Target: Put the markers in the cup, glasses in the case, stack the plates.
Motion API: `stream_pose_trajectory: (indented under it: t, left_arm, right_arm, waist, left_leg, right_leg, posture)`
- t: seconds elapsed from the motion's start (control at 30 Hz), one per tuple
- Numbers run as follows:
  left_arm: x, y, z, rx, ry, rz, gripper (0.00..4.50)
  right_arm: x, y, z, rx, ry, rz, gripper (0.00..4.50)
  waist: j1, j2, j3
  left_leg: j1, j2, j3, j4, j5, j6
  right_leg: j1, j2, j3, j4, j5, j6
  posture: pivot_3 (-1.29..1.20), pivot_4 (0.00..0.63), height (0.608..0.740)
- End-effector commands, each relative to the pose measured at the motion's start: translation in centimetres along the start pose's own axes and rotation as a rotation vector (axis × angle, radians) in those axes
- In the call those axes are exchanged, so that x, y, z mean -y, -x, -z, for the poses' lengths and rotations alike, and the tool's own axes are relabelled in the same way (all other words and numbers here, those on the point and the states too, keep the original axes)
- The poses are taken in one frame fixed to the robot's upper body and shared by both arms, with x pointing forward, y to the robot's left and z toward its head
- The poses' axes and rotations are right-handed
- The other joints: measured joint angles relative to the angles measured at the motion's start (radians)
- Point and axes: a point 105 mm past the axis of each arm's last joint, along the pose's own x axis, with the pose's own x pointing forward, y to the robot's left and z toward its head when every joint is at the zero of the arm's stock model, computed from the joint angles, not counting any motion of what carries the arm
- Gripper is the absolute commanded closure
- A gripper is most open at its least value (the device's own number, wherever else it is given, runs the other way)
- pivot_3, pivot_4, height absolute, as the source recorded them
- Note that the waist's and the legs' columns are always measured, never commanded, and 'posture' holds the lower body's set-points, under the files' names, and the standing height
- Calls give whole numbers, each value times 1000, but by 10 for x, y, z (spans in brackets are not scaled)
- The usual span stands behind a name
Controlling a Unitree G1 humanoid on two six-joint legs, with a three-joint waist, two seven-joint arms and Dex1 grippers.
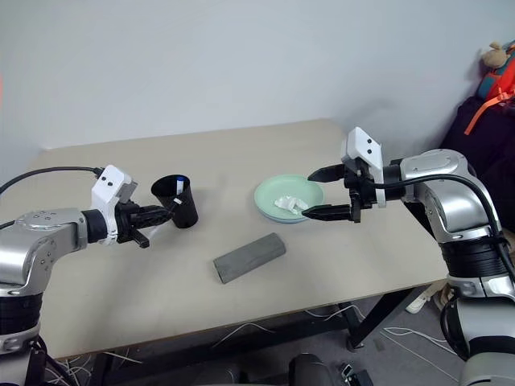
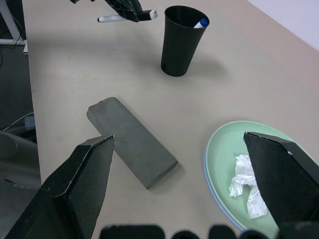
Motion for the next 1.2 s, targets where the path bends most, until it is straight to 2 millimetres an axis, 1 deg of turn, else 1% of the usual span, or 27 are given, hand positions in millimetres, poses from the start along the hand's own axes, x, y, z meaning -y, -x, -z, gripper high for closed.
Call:
stream_pose_trajectory:
  t: [0.03, 0.07, 0.1, 0.13, 0.17, 0.27, 0.37, 0.4, 0.5, 0.6, 0.73, 0.9, 1.03, 1.17, 1.2]
  left_arm:
    - [-2, 9, -16, 57, -40, -14, 4386]
    - [-11, 3, -41, 191, -38, -62, 4386]
    - [-19, -2, -60, 295, -32, -110, 4386]
    - [-28, -7, -76, 399, -16, -168, 4386]
    - [-35, -12, -88, 476, 6, -211, 4386]
    - [-46, -21, -103, 585, 55, -284, 4386]
    - [-46, -28, -112, 640, 76, -291, 4386]
    - [-47, -30, -113, 649, 79, -296, 4386]
    - [-59, -34, -112, 658, 70, -362, 4386]
    - [-69, -38, -105, 647, 44, -421, 4386]
    - [-73, -45, -94, 635, 40, -434, 4386]
    - [-69, -54, -84, 613, 49, -398, 4386]
    - [-61, -61, -76, 601, 52, -360, 4386]
    - [-58, -63, -72, 590, 49, -345, 4386]
    - [-58, -63, -69, 583, 53, -339, 4036]
  right_arm:
    - [4, 5, -13, 26, 47, 18, 0]
    - [4, 4, -13, 28, 47, 15, 0]
    - [4, 4, -13, 29, 47, 13, 0]
    - [4, 3, -14, 30, 48, 11, 0]
    - [3, 3, -14, 32, 49, 10, 0]
    - [3, 3, -14, 33, 50, 11, 0]
    - [3, 3, -15, 36, 51, 12, 0]
    - [2, 3, -15, 36, 51, 13, 0]
    - [2, 3, -15, 37, 52, 16, 0]
    - [2, 3, -15, 38, 51, 20, 0]
    - [3, 3, -15, 40, 51, 25, 0]
    - [3, 2, -16, 44, 53, 28, 0]
    - [3, 1, -17, 49, 57, 26, 0]
    - [3, 0, -17, 52, 59, 24, 0]
    - [3, -1, -18, 53, 60, 24, 0]
  waist:
    - [0, 0, 0]
    - [0, 0, 0]
    - [5, 0, 0]
    - [14, -1, 1]
    - [21, -2, 1]
    - [26, -2, 0]
    - [22, 0, -1]
    - [23, 0, -1]
    - [25, 0, -1]
    - [26, 0, -1]
    - [26, -1, -1]
    - [26, -1, -1]
    - [26, -1, -1]
    - [26, -1, -1]
    - [26, -1, -1]
  left_leg:
    - [0, 0, 0, 0, 0, 0]
    - [0, 1, 0, 0, 0, 0]
    - [1, 1, 0, 0, 0, 0]
    - [1, 1, -1, 1, 0, 0]
    - [1, 2, -1, 2, 0, 0]
    - [1, 2, 0, 2, 2, 0]
    - [2, 1, 2, 2, 2, 0]
    - [2, 1, 2, 1, 2, 0]
    - [0, 0, 1, 0, 1, -1]
    - [-2, 0, 0, 0, 1, -1]
    - [-3, -1, 0, 1, 1, -1]
    - [-4, -1, 0, 3, 1, -1]
    - [-3, -1, 0, 2, 1, -1]
    - [-4, -1, 0, 2, 1, -1]
    - [-4, -1, 0, 2, 1, -1]
  right_leg:
    - [0, 0, 0, 0, 0, 0]
    - [0, 1, 0, 0, 0, 0]
    - [0, 1, 0, 0, 0, 0]
    - [2, 1, -1, 1, 0, 0]
    - [3, 1, -1, 0, 0, 0]
    - [5, 2, -1, 0, 0, 1]
    - [5, 1, 2, 0, 0, 1]
    - [4, 1, 2, 0, 1, 1]
    - [2, 2, 2, 1, 2, 2]
    - [1, 2, 2, 0, 2, 2]
    - [1, 1, 2, 0, 2, 2]
    - [1, 1, 2, 0, 2, 2]
    - [1, 1, 2, 0, 2, 2]
    - [1, 1, 2, 0, 2, 2]
    - [1, 1, 2, 1, 2, 2]
  posture:
    - [0, 0, 727]
    - [0, 0, 727]
    - [0, 0, 727]
    - [0, 0, 727]
    - [0, 0, 727]
    - [0, 0, 727]
    - [0, 0, 727]
    - [0, 0, 727]
    - [0, 0, 727]
    - [0, 0, 727]
    - [0, 0, 727]
    - [0, 0, 727]
    - [0, 0, 727]
    - [0, 0, 727]
    - [0, 0, 727]
